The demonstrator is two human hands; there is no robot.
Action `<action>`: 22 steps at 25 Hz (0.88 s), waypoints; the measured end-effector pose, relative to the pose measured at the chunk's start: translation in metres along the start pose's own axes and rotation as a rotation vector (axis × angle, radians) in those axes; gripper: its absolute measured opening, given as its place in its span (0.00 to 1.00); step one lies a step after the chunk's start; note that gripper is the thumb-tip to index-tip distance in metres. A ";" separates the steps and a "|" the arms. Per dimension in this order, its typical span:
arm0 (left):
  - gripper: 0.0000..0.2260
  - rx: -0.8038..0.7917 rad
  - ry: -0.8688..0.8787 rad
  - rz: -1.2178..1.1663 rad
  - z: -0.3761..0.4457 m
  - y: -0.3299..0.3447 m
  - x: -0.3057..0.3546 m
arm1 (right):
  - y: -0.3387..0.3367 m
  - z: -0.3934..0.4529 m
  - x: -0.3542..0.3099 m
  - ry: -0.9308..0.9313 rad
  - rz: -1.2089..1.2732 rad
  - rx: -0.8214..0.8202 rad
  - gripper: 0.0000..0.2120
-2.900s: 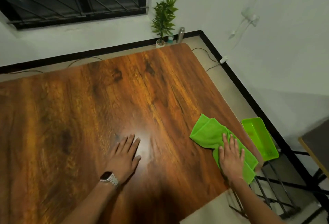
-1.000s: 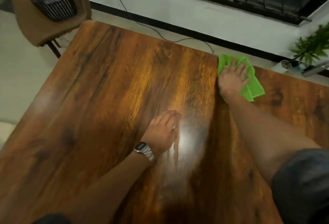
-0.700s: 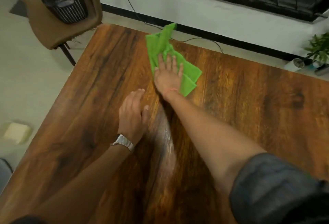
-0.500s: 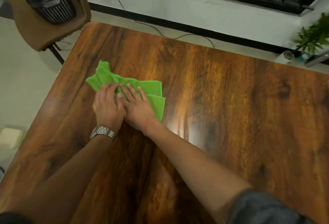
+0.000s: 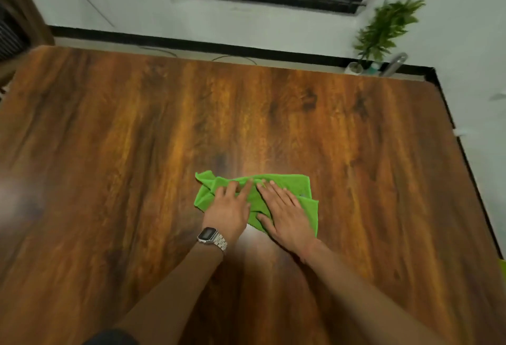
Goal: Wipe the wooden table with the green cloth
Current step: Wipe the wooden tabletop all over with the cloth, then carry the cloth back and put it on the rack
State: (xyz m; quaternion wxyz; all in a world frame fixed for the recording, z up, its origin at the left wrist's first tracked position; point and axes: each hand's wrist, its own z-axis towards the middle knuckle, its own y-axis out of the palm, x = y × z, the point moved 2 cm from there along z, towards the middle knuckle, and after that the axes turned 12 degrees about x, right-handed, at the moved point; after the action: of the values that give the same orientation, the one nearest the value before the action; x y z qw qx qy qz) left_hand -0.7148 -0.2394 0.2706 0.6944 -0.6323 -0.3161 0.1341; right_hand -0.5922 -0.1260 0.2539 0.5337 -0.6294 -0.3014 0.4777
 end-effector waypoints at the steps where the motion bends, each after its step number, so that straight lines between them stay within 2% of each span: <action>1: 0.23 -0.051 0.034 -0.011 -0.003 0.002 0.029 | -0.009 -0.030 0.016 0.096 0.025 -0.002 0.33; 4: 0.18 -0.195 0.116 0.029 -0.023 0.010 0.090 | -0.026 -0.102 0.035 0.259 0.090 -0.029 0.35; 6: 0.16 -0.192 0.218 0.083 -0.047 0.006 0.125 | -0.039 -0.146 0.037 0.317 0.117 -0.012 0.33; 9: 0.13 -0.151 0.479 0.158 -0.081 -0.007 0.159 | -0.051 -0.195 0.031 0.422 0.125 0.044 0.25; 13: 0.17 -0.170 0.792 0.145 -0.101 -0.012 0.166 | -0.059 -0.237 0.019 0.606 0.207 0.055 0.19; 15: 0.13 -0.153 0.952 0.124 -0.106 -0.017 0.171 | -0.062 -0.264 0.010 0.665 0.233 0.108 0.16; 17: 0.13 -0.162 1.087 0.139 -0.115 -0.022 0.178 | -0.063 -0.290 -0.002 0.686 0.242 0.145 0.12; 22: 0.16 -0.226 1.338 0.197 -0.138 -0.020 0.202 | -0.085 -0.357 -0.028 0.785 0.264 0.189 0.15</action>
State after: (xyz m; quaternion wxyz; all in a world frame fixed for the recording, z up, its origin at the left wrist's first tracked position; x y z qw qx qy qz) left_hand -0.4809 -0.2334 0.3443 0.6547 -0.6735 0.2279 -0.2564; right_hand -0.2620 -0.2667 0.3342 0.5977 -0.7449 0.0530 0.2916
